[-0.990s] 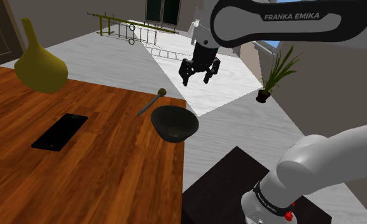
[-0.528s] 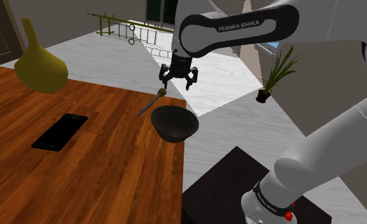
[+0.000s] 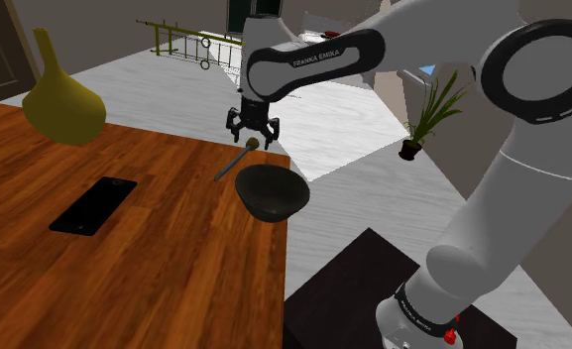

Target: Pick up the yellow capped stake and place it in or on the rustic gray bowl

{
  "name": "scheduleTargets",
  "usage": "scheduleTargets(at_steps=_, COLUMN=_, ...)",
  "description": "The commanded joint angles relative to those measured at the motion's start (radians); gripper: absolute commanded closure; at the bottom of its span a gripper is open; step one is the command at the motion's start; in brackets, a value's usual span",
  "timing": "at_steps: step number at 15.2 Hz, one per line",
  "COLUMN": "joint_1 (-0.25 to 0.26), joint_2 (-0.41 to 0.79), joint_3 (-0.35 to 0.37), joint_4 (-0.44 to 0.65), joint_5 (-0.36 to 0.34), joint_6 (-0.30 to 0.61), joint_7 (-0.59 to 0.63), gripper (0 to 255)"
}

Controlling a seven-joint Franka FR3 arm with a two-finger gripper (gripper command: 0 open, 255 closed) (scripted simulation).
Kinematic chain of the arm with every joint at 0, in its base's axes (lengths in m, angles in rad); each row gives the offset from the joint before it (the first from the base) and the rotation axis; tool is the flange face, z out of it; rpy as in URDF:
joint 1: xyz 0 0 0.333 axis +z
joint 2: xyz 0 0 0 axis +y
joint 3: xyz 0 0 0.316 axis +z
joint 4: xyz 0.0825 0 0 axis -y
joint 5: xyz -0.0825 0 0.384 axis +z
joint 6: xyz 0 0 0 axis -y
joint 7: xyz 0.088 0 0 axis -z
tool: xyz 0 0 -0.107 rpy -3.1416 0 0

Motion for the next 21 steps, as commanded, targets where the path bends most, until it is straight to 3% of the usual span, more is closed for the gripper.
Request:
scheduleTargets(at_steps=1, joint_1=0.006, joint_2=0.08, joint_3=-0.012, joint_4=0.067, joint_5=-0.025, joint_6=0.0, joint_7=0.086, gripper=0)
scheduleTargets(at_steps=5, joint_1=0.029, joint_2=0.226, joint_3=-0.047, joint_4=0.196, joint_5=-0.056, joint_6=0.001, joint_7=0.221, gripper=0)
scheduleTargets(at_steps=13, joint_1=0.033, joint_2=0.274, joint_3=-0.06, joint_4=0.159, joint_5=-0.082, joint_6=0.082, joint_7=0.237, gripper=0)
scheduleTargets(at_steps=20, joint_1=0.033, joint_2=0.274, joint_3=-0.06, joint_4=0.159, joint_5=-0.082, joint_6=0.081, joint_7=0.237, gripper=0)
scheduleTargets(at_steps=21, joint_1=0.033, joint_2=0.274, joint_3=-0.06, joint_4=0.159, joint_5=-0.082, joint_6=0.081, joint_7=0.237, gripper=255)
